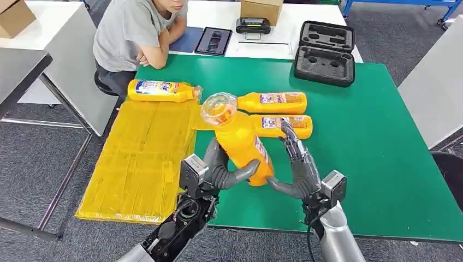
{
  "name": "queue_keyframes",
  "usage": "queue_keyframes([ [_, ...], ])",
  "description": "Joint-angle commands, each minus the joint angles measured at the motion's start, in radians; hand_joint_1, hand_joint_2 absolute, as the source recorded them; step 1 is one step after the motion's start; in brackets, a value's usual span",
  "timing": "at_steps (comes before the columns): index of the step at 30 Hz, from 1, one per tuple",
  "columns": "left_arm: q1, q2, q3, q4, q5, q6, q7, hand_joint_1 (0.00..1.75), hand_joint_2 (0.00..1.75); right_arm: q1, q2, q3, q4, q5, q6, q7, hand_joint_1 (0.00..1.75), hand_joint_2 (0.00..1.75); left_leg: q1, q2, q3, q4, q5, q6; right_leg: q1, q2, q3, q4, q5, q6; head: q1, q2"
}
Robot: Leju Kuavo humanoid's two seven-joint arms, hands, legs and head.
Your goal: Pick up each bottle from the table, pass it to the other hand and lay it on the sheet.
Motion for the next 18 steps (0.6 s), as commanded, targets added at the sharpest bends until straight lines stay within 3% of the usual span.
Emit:
queue_keyframes([
  [1, -0.108, 0.105, -0.093, 0.104, -0.075, 0.145, 0.003, 1.75, 1.75, -0.012, 0.005, -0.049, 0.05, -0.005, -0.008, 0.003, 0.0, 1.75, 0.001, 0.001, 0.005, -0.001, -0.001, -0.002, 0.001, 0.001, 0.005, -0.001, -0.001, -0.002, 0.0, 0.0],
  [2, -0.116, 0.116, -0.097, 0.113, -0.076, 0.147, 0.003, 1.75, 1.75, -0.007, 0.007, -0.053, 0.049, -0.002, -0.01, 0.003, 0.0, 1.75, 0.003, 0.002, 0.009, -0.001, -0.004, -0.004, 0.003, 0.002, 0.01, -0.002, -0.002, -0.004, 0.0, 0.0],
  [6, -0.116, 0.116, -0.097, 0.113, -0.076, 0.147, 0.003, 1.75, 1.75, -0.007, 0.007, -0.053, 0.049, -0.002, -0.01, 0.003, 0.0, 1.75, 0.001, 0.001, 0.003, -0.001, -0.001, -0.002, 0.001, 0.001, 0.003, -0.001, 0.0, -0.002, 0.0, 0.0],
  [18, -0.116, 0.116, -0.097, 0.113, -0.076, 0.147, 0.003, 1.75, 1.75, -0.007, 0.007, -0.053, 0.049, -0.002, -0.01, 0.003, 0.0, 1.75, 0.002, 0.001, 0.005, 0.0, -0.002, -0.003, 0.002, 0.001, 0.006, -0.001, -0.001, -0.003, 0.0, 0.0],
])
